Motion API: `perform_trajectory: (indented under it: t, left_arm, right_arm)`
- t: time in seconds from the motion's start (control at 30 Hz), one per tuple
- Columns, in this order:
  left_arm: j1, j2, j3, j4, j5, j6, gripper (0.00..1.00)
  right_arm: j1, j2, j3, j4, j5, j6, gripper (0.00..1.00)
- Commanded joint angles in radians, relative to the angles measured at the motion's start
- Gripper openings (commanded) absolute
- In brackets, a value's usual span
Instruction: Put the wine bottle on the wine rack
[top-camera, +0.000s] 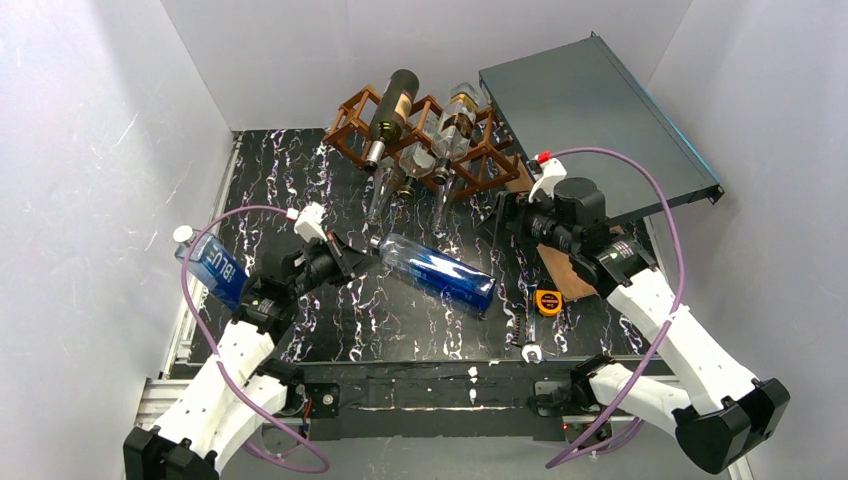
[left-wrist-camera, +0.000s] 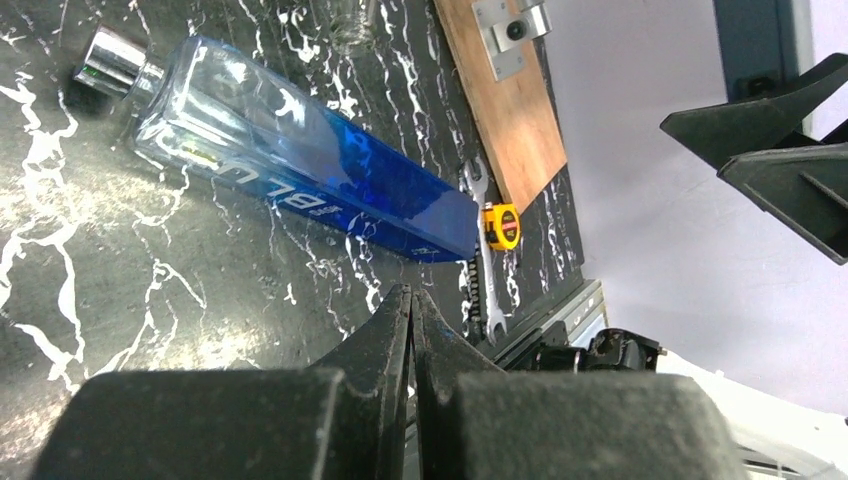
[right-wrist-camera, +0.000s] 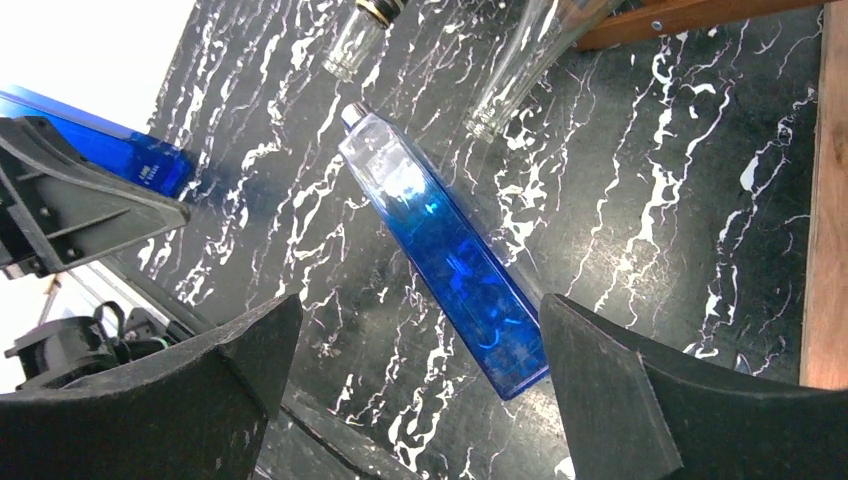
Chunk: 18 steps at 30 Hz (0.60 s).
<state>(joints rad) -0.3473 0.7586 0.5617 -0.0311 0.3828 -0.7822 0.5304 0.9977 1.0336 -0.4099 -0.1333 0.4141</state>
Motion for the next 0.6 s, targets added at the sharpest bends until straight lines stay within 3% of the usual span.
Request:
perform_trajectory:
  t: [0.0, 0.1, 0.23, 0.3, 0.37, 0.57]
  left_arm:
    - [-0.004, -0.042, 0.048, -0.114, 0.01, 0.053, 0.0]
    - [-0.004, -0.019, 0.142, -0.3, 0.017, 0.083, 0.04]
    - [-0.004, 0.04, 0.265, -0.478, 0.067, 0.119, 0.45]
    - [-0.004, 0.036, 0.287, -0.499, 0.091, 0.112, 0.6]
    - [-0.004, 0.013, 0.3, -0.504, 0.108, 0.115, 0.95]
    - [-0.004, -0.011, 0.367, -0.588, 0.101, 0.187, 0.98]
  right_arm:
    - [0.06, 0.029, 0.011, -0.031, 0.069, -0.059, 0.98]
    - [0.19, 0.069, 0.028, -0.043, 0.218, -0.098, 0.98]
    - [0.389, 0.198, 0.078, -0.083, 0.405, -0.149, 0.98]
    - [0.451, 0.276, 0.108, -0.094, 0.474, -0.183, 0.98]
    - [0.477, 0.348, 0.124, -0.099, 0.504, -0.22, 0.98]
    - [0.474, 0.501, 0.133, -0.042, 0.506, -0.372, 0.98]
